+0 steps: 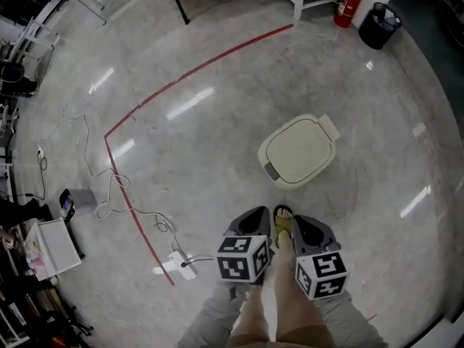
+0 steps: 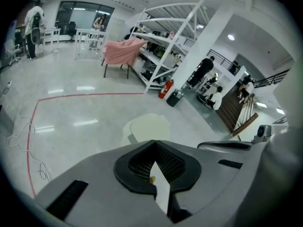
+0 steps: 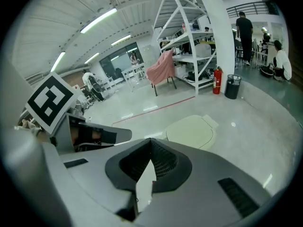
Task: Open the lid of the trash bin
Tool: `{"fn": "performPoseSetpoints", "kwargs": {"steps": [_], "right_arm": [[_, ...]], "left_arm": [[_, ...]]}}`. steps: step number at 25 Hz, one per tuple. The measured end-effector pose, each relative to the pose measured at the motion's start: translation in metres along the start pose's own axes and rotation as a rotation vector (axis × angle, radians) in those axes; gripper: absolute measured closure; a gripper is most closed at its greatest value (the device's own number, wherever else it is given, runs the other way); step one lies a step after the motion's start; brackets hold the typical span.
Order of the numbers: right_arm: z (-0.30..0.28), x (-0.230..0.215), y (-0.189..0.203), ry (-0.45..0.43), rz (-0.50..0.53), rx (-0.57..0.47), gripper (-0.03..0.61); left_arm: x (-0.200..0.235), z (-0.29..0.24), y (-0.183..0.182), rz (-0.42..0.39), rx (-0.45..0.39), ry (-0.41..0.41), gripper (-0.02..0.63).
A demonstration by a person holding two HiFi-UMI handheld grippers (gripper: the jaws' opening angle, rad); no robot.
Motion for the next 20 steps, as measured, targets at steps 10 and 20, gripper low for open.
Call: {"fn": "performPoseSetpoints", "kwargs": {"steps": [10, 20], "right_arm": [[-0.051, -0.023, 0.026, -0.013, -0.052, 0.052, 0.581], [-0.091, -0.036, 0.052, -0.03, -0.086, 0.071, 0.581]], "left_arm": [[0.036, -0.086, 0.001, 0.017, 0.041, -0.038, 0.607], [0.073, -0.16, 0.015, 0.043, 0.092, -0.068, 0.607]]}}
Point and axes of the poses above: the fingertips, and each gripper's own axes: z backward along the fingers, x to its left, y out of its underside, the point moved 8 cm from there along z, backward along the fingers, and after that the axes turned 10 degrees about z, right-handed, at the moved point
